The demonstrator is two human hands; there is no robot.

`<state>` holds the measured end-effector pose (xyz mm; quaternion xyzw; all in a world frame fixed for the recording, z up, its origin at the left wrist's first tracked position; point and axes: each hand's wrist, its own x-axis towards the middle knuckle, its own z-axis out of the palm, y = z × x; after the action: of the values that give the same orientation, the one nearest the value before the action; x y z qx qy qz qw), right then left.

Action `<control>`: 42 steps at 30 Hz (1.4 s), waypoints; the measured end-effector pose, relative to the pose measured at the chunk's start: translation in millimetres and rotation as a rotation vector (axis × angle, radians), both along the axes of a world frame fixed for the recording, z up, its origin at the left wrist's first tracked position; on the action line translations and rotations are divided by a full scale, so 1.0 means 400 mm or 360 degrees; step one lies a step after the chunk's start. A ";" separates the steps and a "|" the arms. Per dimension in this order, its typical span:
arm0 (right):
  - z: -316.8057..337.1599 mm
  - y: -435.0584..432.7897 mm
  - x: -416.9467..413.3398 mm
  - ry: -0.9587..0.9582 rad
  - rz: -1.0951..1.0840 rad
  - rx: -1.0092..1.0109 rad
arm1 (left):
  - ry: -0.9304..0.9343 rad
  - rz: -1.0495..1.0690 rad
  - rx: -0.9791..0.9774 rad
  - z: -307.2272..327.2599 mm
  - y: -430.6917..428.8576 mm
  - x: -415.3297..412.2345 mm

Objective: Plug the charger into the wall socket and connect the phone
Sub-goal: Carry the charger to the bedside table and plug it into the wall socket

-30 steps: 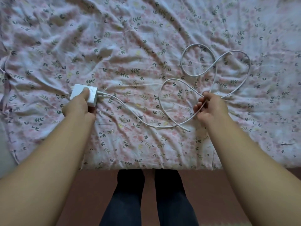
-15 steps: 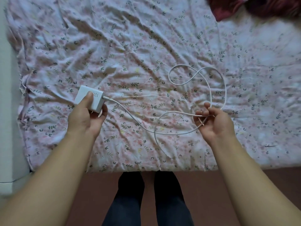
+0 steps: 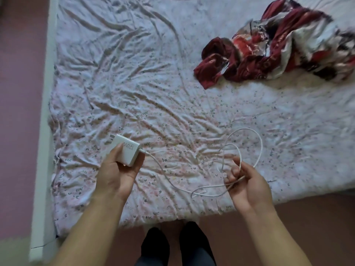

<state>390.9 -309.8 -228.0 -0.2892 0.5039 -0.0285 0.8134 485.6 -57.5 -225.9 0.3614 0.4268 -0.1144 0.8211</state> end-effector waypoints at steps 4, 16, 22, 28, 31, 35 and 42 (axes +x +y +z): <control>0.141 -0.034 -0.073 -0.0077 -0.0068 -0.0042 | -0.0089 -0.0100 -0.0073 0.155 -0.072 -0.022; 0.524 -0.024 -0.415 -0.0358 -0.0859 -0.0192 | -0.0128 -0.0766 -0.0457 0.544 -0.253 -0.178; 0.619 -0.017 -0.612 -0.0338 -0.1232 -0.0269 | -0.0024 -0.1156 -0.0459 0.629 -0.357 -0.305; 0.689 -0.027 -0.797 -0.0346 -0.1532 -0.0347 | -0.0068 -0.1484 -0.0467 0.672 -0.470 -0.456; 0.708 -0.038 -0.893 -0.0352 -0.1654 -0.0361 | 0.0004 -0.1558 -0.0521 0.694 -0.530 -0.539; 0.724 -0.059 -1.013 -0.0387 -0.1758 -0.0390 | 0.0028 -0.1668 -0.0518 0.715 -0.597 -0.647; 0.740 -0.131 -1.192 -0.0411 -0.1857 -0.0386 | 0.0044 -0.1762 -0.0551 0.749 -0.711 -0.798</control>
<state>-86.0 -362.0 67.9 -0.0502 0.4696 -0.5614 0.6795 166.4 -342.0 73.7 0.3896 0.1600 -0.5997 0.6804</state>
